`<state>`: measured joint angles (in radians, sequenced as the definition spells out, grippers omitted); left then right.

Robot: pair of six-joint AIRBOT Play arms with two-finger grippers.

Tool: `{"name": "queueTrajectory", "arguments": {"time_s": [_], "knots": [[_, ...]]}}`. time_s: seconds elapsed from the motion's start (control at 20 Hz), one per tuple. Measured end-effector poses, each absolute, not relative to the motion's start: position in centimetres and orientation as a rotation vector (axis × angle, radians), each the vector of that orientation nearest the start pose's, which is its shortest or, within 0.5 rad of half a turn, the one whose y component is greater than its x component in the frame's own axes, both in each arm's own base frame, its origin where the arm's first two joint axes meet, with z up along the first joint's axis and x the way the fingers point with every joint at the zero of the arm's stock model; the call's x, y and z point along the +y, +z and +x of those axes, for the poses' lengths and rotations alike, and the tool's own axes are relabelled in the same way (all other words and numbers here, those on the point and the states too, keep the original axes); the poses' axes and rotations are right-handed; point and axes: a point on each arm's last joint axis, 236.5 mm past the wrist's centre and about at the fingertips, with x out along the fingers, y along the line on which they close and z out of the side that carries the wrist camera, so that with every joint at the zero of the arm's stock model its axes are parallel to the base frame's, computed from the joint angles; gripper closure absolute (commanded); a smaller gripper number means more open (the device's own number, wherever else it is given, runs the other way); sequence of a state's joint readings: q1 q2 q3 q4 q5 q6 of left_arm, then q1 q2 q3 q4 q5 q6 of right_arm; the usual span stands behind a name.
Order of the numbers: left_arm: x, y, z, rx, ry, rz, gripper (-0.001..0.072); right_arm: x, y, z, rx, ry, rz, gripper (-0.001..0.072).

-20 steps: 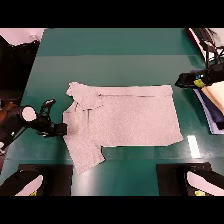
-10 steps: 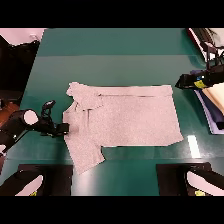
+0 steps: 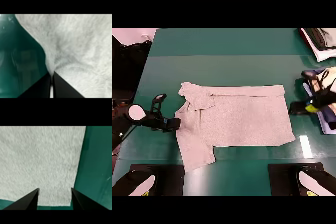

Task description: Fold the shirts.

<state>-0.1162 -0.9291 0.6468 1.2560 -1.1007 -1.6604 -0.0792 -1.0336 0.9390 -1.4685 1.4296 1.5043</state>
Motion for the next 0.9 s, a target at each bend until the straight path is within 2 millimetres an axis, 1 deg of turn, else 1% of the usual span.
{"name": "queueTrajectory", "arguments": {"time_s": [0.1,0.2,0.35,0.4,0.5,0.6,0.65,0.7,0.75,0.85,0.9], "knots": [[-9.6,-3.3,25.4,1.376,-0.183,-0.3,0.0681,-0.4,-1.3,23.1,1.593,0.028,0.121,0.0077],[-9.6,-2.8,25.7,1.364,-0.19,-0.295,0.0682,-1.2,-2.9,20.5,1.655,-0.013,0.188,0.0082],[-9.7,-2.5,25.9,1.355,-0.195,-0.292,0.0682,-1.5,-5.0,17.4,1.71,-0.062,0.362,0.0095],[-9.7,-2.4,25.9,1.353,-0.196,-0.292,0.0681,-1.3,-5.6,16.8,1.717,-0.073,0.421,0.0122],[-9.7,-2.3,25.9,1.35,-0.202,-0.288,0.0682,-0.9,-6.6,16.1,1.71,-0.083,0.519,0.0128],[-9.7,-2.3,26.0,1.349,-0.205,-0.284,0.0682,-0.4,-7.2,16.2,1.688,-0.083,0.581,0.0139],[-9.7,-2.3,25.9,1.35,-0.207,-0.282,0.0682,-0.3,-7.4,16.4,1.671,-0.084,0.604,0.0191],[-9.7,-2.3,25.9,1.351,-0.208,-0.281,0.0681,-0.1,-7.5,16.7,1.653,-0.082,0.625,0.0223],[-9.7,-2.3,25.9,1.351,-0.209,-0.279,0.0681,0.1,-7.6,17.1,1.635,-0.081,0.643,0.023],[-9.7,-2.3,25.8,1.353,-0.211,-0.277,0.0681,0.1,-7.7,17.7,1.607,-0.084,0.66,0.0279],[-9.7,-2.3,25.8,1.353,-0.213,-0.275,0.0681,0.1,-7.8,18.0,1.593,-0.085,0.668,0.0284]]}}
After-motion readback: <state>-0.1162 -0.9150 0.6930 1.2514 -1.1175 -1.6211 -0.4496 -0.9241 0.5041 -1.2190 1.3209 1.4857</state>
